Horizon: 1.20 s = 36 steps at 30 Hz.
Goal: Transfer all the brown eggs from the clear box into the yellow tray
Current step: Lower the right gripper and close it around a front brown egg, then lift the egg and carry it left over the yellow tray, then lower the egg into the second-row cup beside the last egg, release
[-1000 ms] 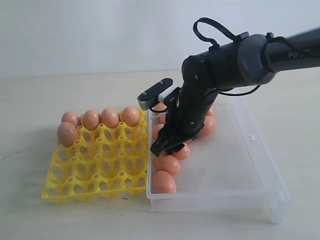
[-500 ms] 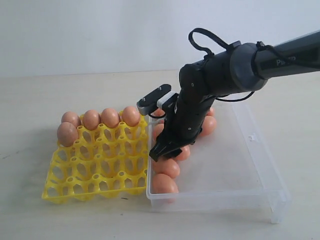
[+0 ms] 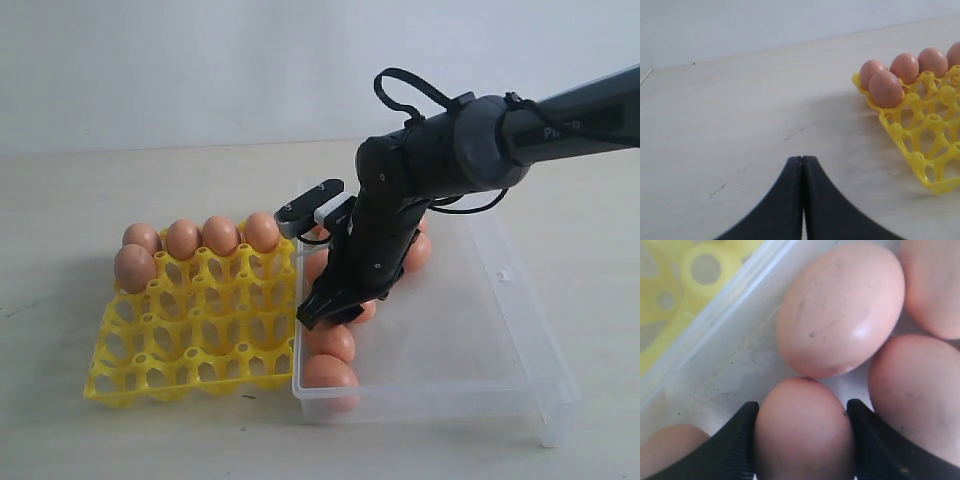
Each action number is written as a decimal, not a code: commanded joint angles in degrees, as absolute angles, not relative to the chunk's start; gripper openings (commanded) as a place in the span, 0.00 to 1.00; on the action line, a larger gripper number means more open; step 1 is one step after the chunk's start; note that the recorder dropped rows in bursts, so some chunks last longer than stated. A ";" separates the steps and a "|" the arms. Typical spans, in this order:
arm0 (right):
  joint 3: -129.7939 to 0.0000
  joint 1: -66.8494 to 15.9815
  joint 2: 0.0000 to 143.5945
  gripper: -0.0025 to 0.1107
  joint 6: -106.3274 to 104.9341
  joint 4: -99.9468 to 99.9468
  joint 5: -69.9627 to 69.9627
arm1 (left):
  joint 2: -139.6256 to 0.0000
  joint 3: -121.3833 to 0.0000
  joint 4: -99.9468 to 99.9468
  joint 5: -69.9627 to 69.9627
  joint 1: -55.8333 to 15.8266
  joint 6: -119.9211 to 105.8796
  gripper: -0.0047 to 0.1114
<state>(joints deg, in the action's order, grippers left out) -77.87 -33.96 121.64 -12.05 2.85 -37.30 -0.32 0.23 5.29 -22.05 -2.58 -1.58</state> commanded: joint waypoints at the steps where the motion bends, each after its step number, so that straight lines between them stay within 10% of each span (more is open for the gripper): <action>1: -77.58 -33.99 120.07 0.02 -12.36 2.59 -36.28 | 0.00 0.00 5.22 -21.69 -2.86 -1.32 0.04; 15: -58.68 -45.10 98.81 0.02 -12.36 8.10 19.19 | 0.00 0.00 5.22 -21.69 -2.86 -1.32 0.04; 36: -75.15 -46.67 123.98 0.02 5.57 -6.68 26.50 | 0.00 0.00 5.22 -21.69 -2.86 -1.32 0.04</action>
<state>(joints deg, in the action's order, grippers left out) -73.00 -46.55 121.98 4.34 -5.54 24.94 -0.32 0.23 5.29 -22.05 -2.58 -1.58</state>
